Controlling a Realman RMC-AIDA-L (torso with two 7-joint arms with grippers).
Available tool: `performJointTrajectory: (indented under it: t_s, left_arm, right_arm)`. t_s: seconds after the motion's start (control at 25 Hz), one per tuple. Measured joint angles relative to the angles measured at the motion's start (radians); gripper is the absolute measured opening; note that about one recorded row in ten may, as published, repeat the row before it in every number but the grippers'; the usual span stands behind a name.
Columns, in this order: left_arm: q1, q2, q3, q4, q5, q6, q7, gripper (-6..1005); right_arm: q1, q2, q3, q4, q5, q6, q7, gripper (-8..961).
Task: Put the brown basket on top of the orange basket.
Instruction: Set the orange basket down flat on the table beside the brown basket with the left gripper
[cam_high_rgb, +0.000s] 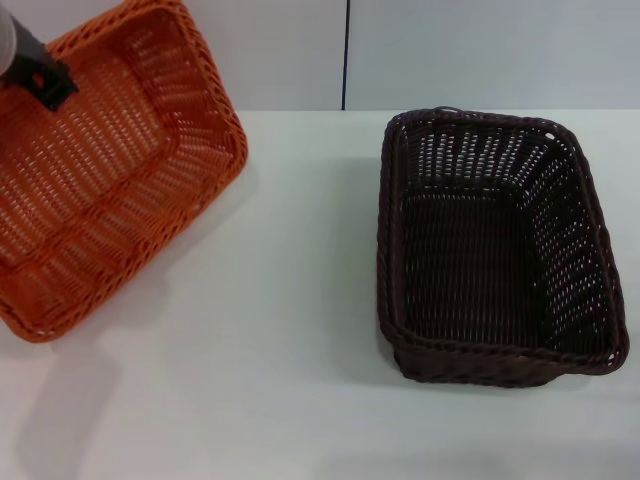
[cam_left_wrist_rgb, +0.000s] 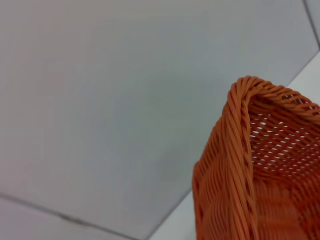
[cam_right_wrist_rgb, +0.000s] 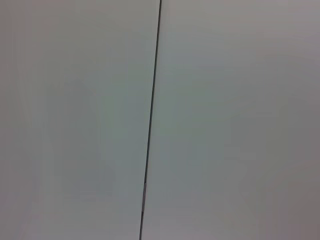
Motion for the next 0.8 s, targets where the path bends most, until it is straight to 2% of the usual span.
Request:
performJointTrajectory:
  t_s: [0.24, 0.48, 0.52, 0.8]
  left_arm:
    - [-0.020, -0.002, -0.006, 0.002, -0.020, -0.003, 0.198, 154]
    - [-0.028, -0.003, -0.003, 0.001, -0.139, -0.030, 0.414, 151]
    - [-0.030, -0.004, 0.003, 0.001, -0.172, -0.060, 0.491, 151]
    - [-0.046, -0.005, 0.014, 0.008, -0.206, -0.116, 0.647, 149]
  right_arm:
    - [-0.002, 0.000, 0.002, 0.001, 0.001, 0.002, 0.000, 824]
    - [0.002, 0.000, 0.003, 0.002, 0.001, 0.002, 0.000, 825]
    - [0.003, 0.000, 0.003, 0.002, 0.001, 0.002, 0.000, 825]
    - [0.008, -0.002, 0.003, 0.005, -0.001, 0.007, 0.000, 823]
